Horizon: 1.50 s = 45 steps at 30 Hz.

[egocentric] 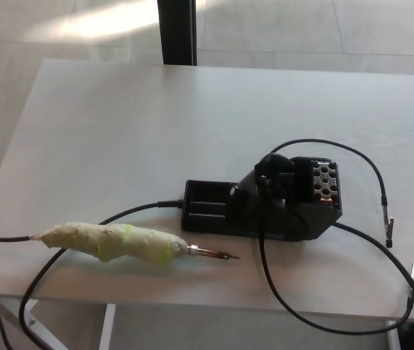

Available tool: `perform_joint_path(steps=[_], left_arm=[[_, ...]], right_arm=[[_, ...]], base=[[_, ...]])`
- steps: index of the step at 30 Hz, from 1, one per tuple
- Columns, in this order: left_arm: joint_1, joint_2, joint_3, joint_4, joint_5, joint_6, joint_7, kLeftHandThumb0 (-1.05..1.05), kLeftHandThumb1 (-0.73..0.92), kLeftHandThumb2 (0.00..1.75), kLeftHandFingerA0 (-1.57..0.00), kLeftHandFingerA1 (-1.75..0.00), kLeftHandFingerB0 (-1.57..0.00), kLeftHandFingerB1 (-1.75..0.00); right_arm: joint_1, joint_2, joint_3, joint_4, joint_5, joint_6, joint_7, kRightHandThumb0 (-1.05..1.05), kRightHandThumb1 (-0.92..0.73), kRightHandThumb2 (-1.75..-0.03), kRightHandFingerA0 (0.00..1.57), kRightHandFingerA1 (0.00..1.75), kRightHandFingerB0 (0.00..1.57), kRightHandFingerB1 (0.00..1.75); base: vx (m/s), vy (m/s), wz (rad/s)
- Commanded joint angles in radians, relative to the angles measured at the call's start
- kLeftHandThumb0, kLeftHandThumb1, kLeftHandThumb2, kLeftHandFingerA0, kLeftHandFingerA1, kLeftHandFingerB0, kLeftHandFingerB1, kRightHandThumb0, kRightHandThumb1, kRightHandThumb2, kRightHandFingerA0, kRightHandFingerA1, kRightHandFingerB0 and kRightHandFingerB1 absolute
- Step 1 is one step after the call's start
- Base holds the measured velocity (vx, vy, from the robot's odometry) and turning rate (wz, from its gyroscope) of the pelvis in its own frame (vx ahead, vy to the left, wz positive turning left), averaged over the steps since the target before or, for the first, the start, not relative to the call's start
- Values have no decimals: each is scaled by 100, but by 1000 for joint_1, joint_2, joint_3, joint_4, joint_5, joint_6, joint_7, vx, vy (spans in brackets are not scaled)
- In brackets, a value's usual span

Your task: Use the left hand of the robot to grab the soldering gun kept on the middle of the table and pull it out of its base and keep it on the left side of the base

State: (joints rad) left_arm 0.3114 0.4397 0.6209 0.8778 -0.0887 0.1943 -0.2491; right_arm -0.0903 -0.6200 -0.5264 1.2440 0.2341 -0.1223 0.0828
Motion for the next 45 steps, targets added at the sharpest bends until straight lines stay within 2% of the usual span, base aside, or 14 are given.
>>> perform_joint_path(steps=[1,3,4,6,16,31,33,34,37,38,39,40,42,45], left_arm=[[6,13,-4,7,-33,-41,38,-64,73,62,-47,-58,-38,-45],[4,16,-14,9,-29,-53,45,-64,73,62,-50,-57,-40,-45],[4,18,-22,10,-27,-55,48,-64,73,61,-53,-57,-43,-45],[3,26,-38,10,-17,-66,53,-65,73,62,-53,-57,-43,-44],[14,18,-38,-27,-42,-51,65,-66,55,95,-52,-67,-38,-58],[26,31,-74,-39,-48,-63,48,-64,68,60,-43,-64,-49,-46],[3,23,-38,-3,-90,-51,47,-62,63,59,-32,-63,-45,-48],[-1,20,-27,5,-102,-58,41,-62,60,56,-27,-63,-41,-49],[-9,16,-2,5,-132,-32,31,-67,46,81,-13,-61,-18,-53],[-4,20,-19,6,-112,-46,33,-70,46,82,-10,-60,-12,-52],[1,28,-35,11,-98,-58,21,-39,34,94,-6,-57,0,-52],[0,26,-21,11,-119,-49,9,-74,46,82,-4,-57,-6,-51],[-8,35,-32,39,-109,-61,8,-75,47,84,-4,-56,-4,-43],[-17,33,-13,55,-139,-68,1,-68,46,82,-22,-63,-11,-53]], right_arm=[[-2,3,-11,-1,19,-18,8,-95,-69,-133,118,132,19,92],[-5,2,-5,0,14,-16,6,-97,-79,-99,108,146,0,143],[-8,-1,3,3,7,-4,7,-59,-53,-125,136,141,0,72],[-7,0,7,2,5,-8,11,-105,-67,-129,97,135,10,86],[-8,2,-4,10,20,3,22,-105,-64,-128,93,136,15,83],[-4,1,-6,-5,24,13,21,-105,-61,-128,101,142,12,77],[-3,2,-4,-8,21,12,15,-99,-76,-92,48,157,0,69],[-2,4,-9,-8,26,7,20,-99,-63,-132,45,113,0,61],[-1,5,-8,-7,24,2,15,-99,-64,-133,34,107,0,59],[1,5,-7,-4,20,-4,12,-99,-70,-100,22,172,0,18],[-3,5,-8,-1,21,0,9,-101,-63,-133,42,112,0,58],[-2,5,-7,0,20,-3,10,-99,-70,-100,27,175,0,17],[3,3,-4,0,18,0,16,-105,-62,-132,35,110,0,60],[4,0,-5,-2,22,13,30,-105,-62,-132,55,121,0,61]], base=[[0,0,0],[0,0,0],[0,0,0],[0,0,0],[0,0,0],[0,0,0],[0,0,0],[0,0,0],[0,0,0],[0,0,0],[0,0,0],[0,0,0],[0,0,0],[0,0,0]])
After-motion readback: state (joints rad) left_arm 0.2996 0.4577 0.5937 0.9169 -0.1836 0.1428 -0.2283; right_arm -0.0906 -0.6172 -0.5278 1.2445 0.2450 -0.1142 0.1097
